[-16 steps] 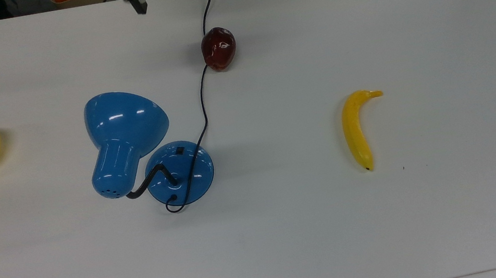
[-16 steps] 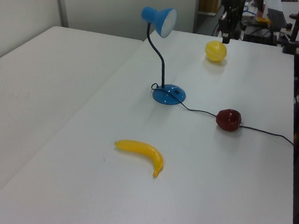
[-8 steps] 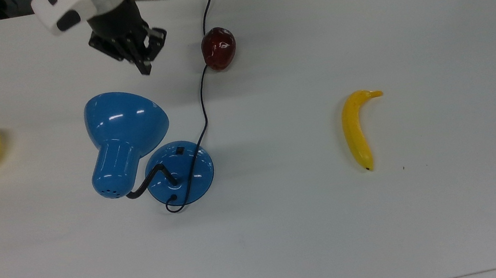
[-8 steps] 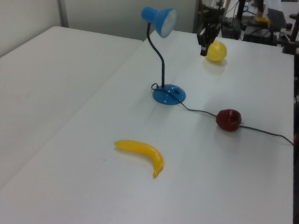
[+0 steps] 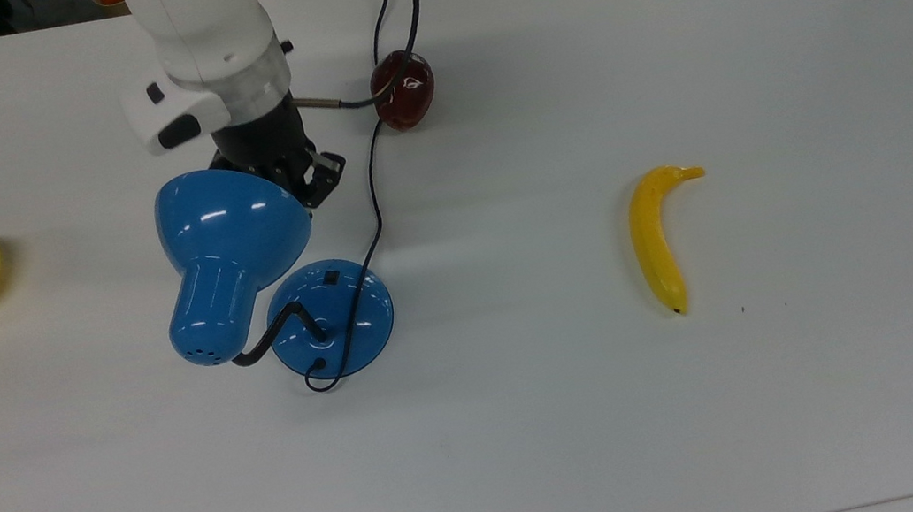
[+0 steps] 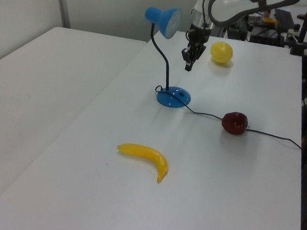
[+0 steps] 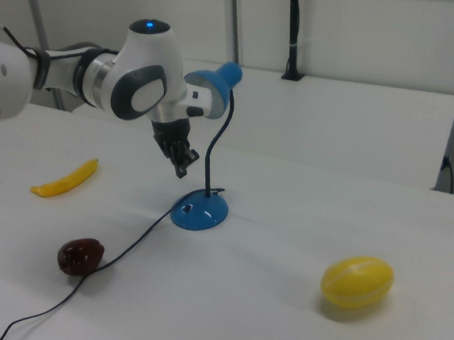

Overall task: Turn on desk lamp
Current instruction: 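Move the gripper down toward the switch on the blue lamp base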

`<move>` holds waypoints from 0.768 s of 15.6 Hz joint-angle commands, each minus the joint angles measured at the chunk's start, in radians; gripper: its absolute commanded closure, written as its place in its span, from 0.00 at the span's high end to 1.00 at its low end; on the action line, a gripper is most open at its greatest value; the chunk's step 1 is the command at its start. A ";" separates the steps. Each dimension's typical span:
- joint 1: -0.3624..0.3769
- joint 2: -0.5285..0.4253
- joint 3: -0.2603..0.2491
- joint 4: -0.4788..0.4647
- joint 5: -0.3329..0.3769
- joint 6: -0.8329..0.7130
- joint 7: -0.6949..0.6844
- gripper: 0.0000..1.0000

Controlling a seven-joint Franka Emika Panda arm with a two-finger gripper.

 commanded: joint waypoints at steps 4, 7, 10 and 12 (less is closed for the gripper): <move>0.008 0.080 0.008 0.015 -0.054 0.116 0.034 0.00; 0.014 0.095 0.008 -0.002 -0.086 0.119 0.027 0.00; 0.021 0.109 0.008 -0.003 -0.088 0.119 0.025 0.00; 0.024 0.115 0.008 -0.005 -0.088 0.119 0.025 0.00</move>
